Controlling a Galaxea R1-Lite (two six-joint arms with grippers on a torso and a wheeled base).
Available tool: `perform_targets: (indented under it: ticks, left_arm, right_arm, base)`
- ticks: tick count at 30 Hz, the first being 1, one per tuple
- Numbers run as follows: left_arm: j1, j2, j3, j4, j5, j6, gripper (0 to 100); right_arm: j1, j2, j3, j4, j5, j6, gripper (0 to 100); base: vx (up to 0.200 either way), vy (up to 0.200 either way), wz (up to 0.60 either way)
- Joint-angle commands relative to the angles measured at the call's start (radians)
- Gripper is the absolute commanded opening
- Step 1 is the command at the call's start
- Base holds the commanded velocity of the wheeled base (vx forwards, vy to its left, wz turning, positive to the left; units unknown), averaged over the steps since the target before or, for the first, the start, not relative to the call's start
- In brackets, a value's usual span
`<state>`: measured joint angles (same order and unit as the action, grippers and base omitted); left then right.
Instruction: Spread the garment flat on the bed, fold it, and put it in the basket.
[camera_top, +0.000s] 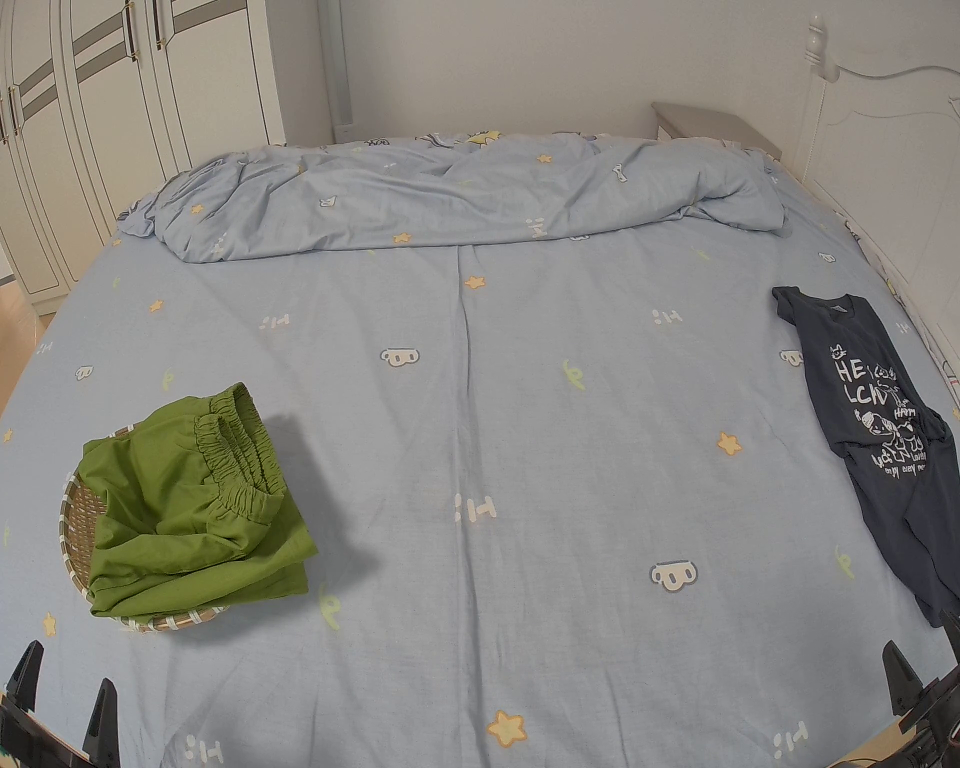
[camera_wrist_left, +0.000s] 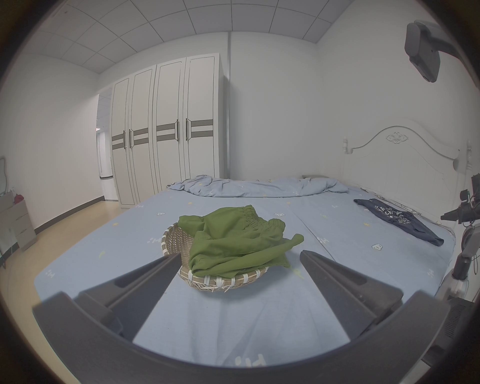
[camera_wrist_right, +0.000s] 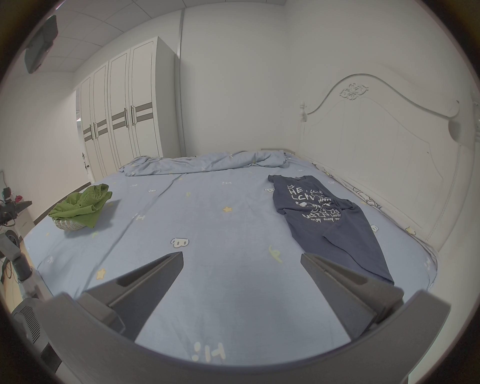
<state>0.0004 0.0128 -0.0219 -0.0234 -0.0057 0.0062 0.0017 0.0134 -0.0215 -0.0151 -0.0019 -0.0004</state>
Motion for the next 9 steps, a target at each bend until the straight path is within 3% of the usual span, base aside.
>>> perform_targets:
  ticks: [1,9]
  left_arm:
    - [0.0,-0.013,0.022,0.0,0.0,0.001,100]
    - [0.0,-0.013,0.022,-0.001,0.0,0.001,100]
  right_arm:
    - [0.001,-0.003,0.021,0.0,-0.003,0.002,100]
    - [0.001,-0.003,0.021,0.0,-0.003,0.002,100]
  base:
    - [0.0,0.0,0.0]
    - [0.0,0.0,0.0]
